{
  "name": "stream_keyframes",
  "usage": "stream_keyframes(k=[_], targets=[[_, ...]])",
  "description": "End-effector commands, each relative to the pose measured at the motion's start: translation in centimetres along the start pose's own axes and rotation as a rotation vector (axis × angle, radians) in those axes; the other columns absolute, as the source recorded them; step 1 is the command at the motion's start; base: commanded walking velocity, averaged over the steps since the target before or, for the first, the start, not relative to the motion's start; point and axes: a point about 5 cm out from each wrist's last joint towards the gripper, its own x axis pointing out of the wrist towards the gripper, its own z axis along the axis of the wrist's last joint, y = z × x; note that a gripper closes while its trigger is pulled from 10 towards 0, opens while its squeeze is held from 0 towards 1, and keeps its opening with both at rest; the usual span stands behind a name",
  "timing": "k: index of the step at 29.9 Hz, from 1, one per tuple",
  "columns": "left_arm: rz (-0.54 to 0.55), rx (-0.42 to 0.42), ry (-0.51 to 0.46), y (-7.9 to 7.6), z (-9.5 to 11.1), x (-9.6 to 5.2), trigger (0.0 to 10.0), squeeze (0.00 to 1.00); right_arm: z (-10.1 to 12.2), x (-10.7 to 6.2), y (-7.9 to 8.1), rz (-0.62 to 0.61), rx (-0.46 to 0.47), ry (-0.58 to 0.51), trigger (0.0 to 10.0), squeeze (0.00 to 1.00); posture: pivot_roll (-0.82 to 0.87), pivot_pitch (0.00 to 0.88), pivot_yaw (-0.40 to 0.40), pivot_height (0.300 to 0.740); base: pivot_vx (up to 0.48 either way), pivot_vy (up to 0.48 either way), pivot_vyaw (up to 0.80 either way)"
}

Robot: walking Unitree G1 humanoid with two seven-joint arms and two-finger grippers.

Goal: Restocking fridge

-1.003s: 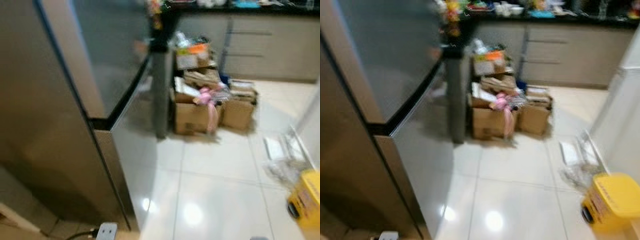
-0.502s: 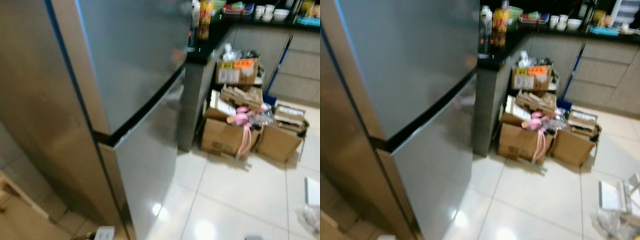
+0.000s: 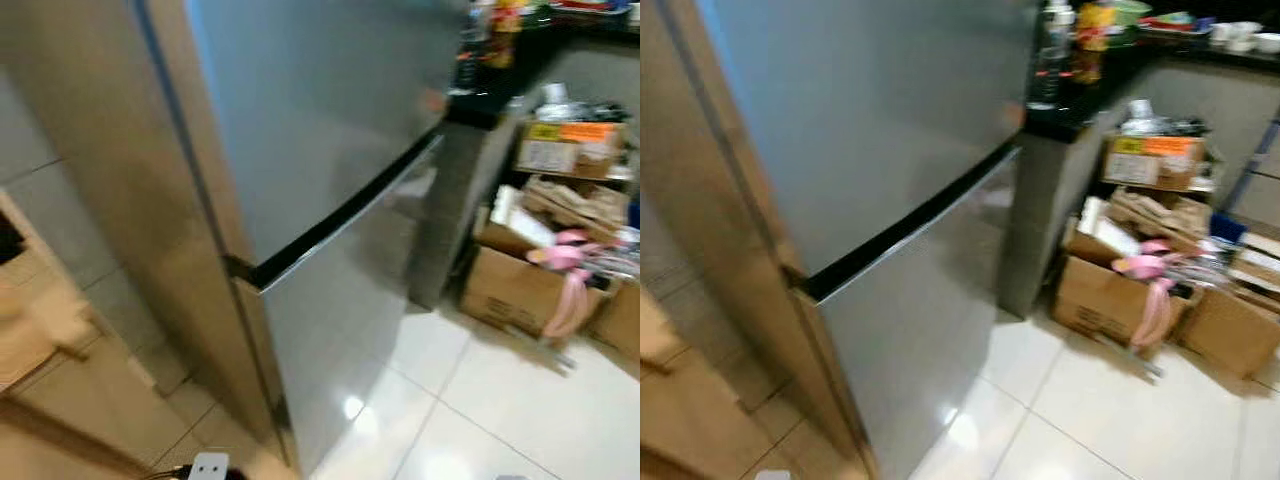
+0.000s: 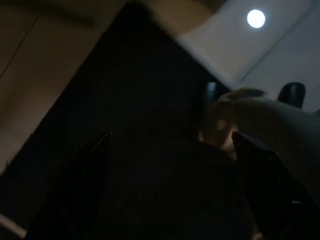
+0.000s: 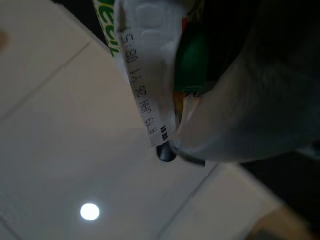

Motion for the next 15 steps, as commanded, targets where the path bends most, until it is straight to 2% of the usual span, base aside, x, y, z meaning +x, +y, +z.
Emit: stream_keyframes(k=[1,11,15], targets=[[0.013,-0.007,0.003,0.55,0.05,-0.07,10.0,0.0,-0.05,0.0,0.06,0.008,-0.016,0.005,10.0,0.0,-0.04,0.0,-0.007,0.74,0.0,0.0,0.8],[0.014,-0.008,0.014,0.53,-0.38,-0.12,10.0,0.0,-0.1,-0.03,-0.08,-0.005,-0.035,0.01,10.0,0.0,-0.04,0.0,-0.01,0.74,0.0,0.0,0.8],[0.01,-0.009,0.02,0.7,-0.64,-0.2,10.0,0.0,-0.14,-0.06,-0.26,-0.029,-0.028,0.006,10.0,0.0,-0.04,0.0,-0.009,0.74,0.0,0.0,0.0]])
